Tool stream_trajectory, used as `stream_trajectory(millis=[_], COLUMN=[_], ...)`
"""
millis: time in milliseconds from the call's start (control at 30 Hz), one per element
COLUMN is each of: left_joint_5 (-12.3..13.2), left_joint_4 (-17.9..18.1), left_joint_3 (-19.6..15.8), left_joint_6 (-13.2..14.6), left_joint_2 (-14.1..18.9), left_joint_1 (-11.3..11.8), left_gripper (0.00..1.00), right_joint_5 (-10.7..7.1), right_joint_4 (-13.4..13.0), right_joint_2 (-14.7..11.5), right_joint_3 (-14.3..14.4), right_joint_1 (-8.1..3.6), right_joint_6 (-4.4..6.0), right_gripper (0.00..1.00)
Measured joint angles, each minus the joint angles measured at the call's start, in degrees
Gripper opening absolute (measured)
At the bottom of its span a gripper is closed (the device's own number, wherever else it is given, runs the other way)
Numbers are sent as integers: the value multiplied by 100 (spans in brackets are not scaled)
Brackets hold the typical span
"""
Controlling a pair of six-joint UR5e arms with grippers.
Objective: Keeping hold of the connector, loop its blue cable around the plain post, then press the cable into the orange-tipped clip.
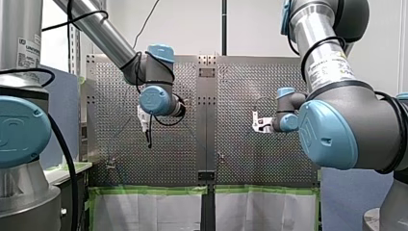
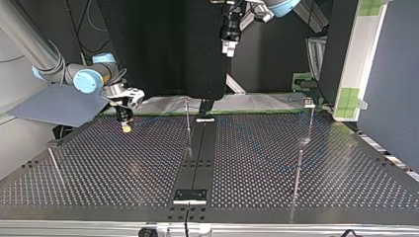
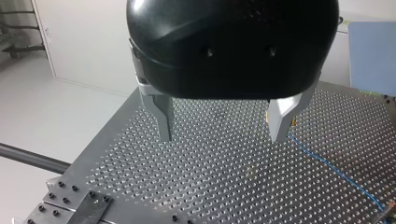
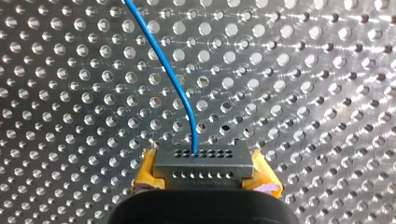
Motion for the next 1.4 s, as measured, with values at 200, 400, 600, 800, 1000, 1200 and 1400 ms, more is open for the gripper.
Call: stream_trajectory(millis=[200,400,600,800,1000,1200,1400], left_joint_5=[15,89,144,143,141,141,141], left_joint_4=[21,102,199,217,219,219,219], left_joint_3=[-333,-660,-901,-928,-930,-930,-931], left_joint_6=[6,20,54,68,70,70,70], left_joint_2=[188,204,205,206,206,206,206], left_joint_1=[2,14,44,53,54,54,54], left_gripper=[100,100,100,100,100,100,100], right_joint_5=[227,304,297,294,294,294,293], right_joint_4=[-307,-582,-632,-663,-666,-666,-666], right_joint_2=[-13,-14,-15,-14,-14,-14,-14], right_joint_3=[296,391,397,399,399,399,399], right_joint_1=[25,43,61,68,69,69,69], right_joint_6=[250,294,300,313,315,315,315], right_gripper=[60,99,99,99,99,99,99])
